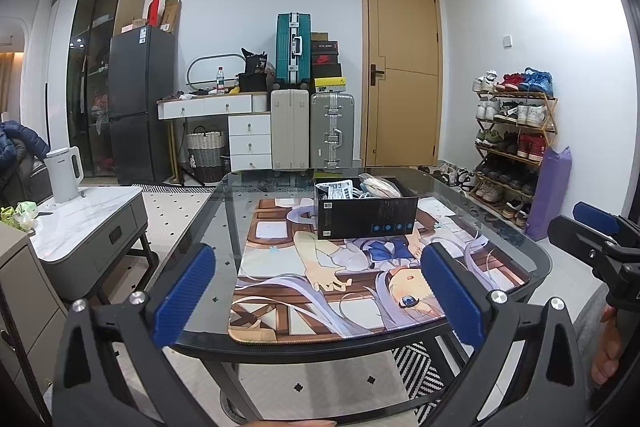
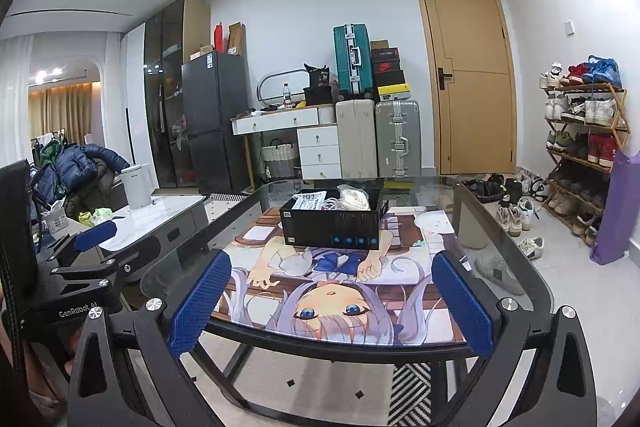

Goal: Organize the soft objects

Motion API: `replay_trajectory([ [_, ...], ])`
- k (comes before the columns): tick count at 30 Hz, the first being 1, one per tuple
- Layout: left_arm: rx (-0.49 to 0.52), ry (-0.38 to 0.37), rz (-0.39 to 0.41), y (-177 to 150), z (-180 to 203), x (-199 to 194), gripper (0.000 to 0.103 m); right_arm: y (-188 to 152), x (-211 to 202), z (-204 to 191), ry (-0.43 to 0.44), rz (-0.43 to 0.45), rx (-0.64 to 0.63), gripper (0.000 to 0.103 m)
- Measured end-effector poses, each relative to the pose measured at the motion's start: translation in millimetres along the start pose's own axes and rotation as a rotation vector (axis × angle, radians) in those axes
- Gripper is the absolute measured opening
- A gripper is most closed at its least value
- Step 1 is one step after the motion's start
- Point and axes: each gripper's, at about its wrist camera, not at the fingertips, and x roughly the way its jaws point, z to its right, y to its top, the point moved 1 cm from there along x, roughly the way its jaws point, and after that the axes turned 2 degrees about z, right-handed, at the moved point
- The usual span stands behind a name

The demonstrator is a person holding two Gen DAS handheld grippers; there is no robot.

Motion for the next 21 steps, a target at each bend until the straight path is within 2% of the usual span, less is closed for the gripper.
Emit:
replay_trajectory([
  [21, -0.013, 0.007, -0.027, -1.2, -3.1, 5.9, 0.103, 0.4, -0.6, -0.3, 0.000, -0.001, -0.001, 0.102],
])
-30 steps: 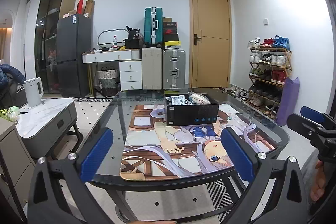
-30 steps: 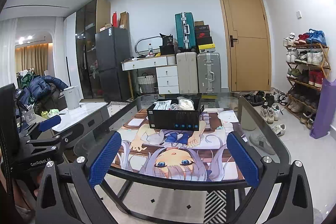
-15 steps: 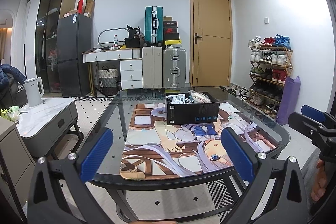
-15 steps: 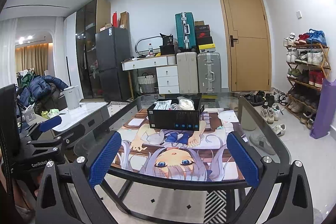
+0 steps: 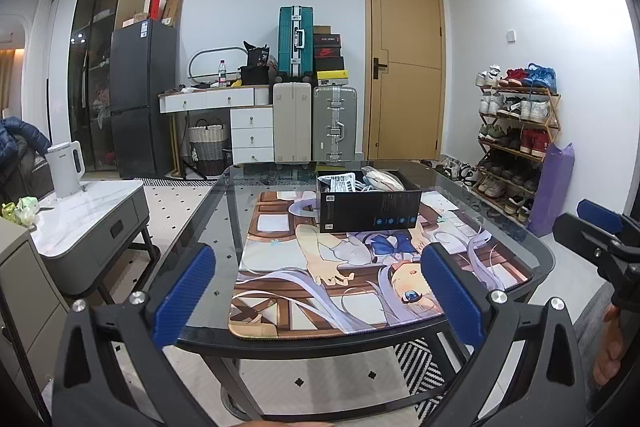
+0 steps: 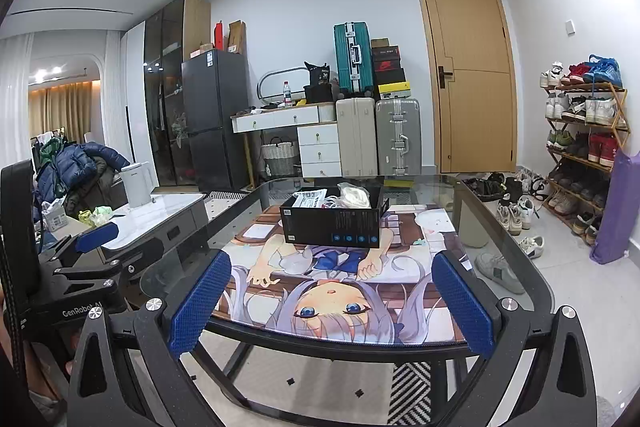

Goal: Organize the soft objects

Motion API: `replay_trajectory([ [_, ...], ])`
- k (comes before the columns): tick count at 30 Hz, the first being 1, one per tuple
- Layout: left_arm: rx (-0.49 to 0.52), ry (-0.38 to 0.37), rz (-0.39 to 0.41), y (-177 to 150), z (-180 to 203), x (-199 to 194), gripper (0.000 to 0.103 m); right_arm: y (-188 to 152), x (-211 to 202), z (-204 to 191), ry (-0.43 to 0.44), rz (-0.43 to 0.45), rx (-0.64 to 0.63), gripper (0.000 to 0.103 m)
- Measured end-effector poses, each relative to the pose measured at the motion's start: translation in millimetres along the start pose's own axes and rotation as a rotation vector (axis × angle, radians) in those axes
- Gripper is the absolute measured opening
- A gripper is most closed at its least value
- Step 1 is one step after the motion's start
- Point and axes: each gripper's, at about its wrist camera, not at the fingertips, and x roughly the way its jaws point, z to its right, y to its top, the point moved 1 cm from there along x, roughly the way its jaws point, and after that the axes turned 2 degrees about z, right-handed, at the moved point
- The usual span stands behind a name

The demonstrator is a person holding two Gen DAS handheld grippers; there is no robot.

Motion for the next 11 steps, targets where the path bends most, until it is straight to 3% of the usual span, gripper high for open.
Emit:
replay_trajectory([
  [11, 0.012, 0.011, -0.014, -2.6, 0.3, 3.1, 0.103, -0.2, 0.3, 0.9, -0.001, -0.001, 0.001, 0.102],
])
